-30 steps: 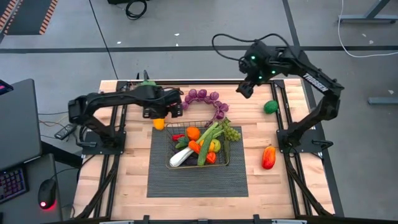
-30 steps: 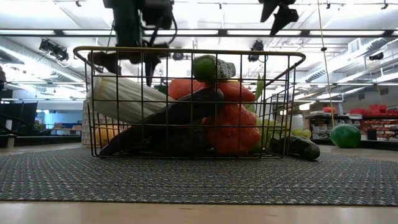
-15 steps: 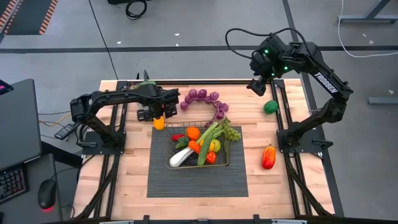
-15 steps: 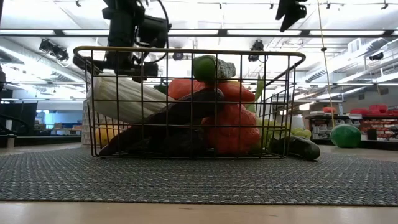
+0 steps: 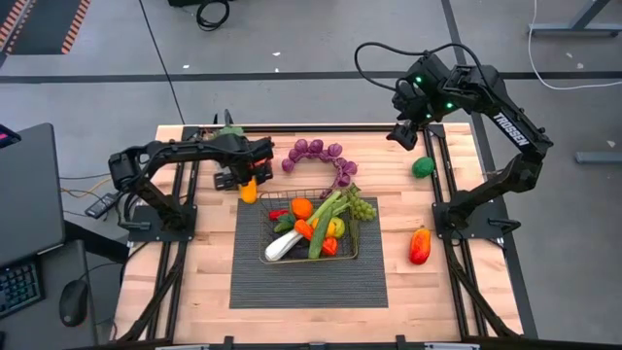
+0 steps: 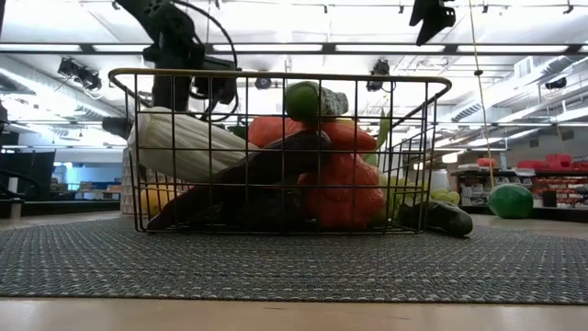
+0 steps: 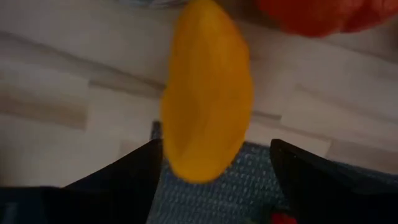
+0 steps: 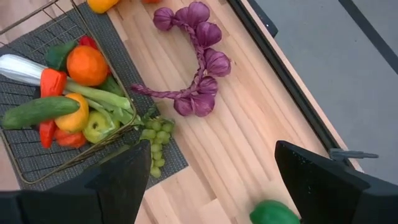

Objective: Build produce basket
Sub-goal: Put the yellow mango into the gold wire basket

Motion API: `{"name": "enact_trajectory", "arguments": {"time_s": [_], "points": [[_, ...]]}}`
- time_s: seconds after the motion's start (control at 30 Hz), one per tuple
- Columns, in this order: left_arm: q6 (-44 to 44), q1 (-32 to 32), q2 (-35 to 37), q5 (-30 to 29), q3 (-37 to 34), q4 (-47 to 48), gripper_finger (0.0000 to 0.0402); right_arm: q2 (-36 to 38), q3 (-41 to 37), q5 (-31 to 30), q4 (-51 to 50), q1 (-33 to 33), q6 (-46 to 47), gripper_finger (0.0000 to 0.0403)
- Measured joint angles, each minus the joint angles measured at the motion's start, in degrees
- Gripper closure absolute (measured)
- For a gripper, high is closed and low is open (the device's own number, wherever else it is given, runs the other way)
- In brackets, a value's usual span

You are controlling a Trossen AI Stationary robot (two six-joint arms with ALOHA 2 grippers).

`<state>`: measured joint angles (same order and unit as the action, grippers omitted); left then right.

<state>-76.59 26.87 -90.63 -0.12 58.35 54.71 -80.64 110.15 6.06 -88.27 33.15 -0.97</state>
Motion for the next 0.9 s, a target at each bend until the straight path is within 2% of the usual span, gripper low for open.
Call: {"name": "enact_trajectory", "arguments": {"time_s": [0.27,0.67,0.9], "points": [[2.6,1.7,0.2,-1.2,-5.1,-4.2,0.0099,0.0,0.0,0.0,-0.1,0.0,4.6,0.0056],[7.0,2.1,0.0,-5.7,-5.6,-5.5,0.0099,0.0,0.0,-0.3,1.6,0.0,10.6,0.0056],[6.1,1.5,0.0,-3.6,-7.3,-6.6,0.01,-0.1,0.0,-0.3,2.5,0.0,11.5,0.0056]]}}
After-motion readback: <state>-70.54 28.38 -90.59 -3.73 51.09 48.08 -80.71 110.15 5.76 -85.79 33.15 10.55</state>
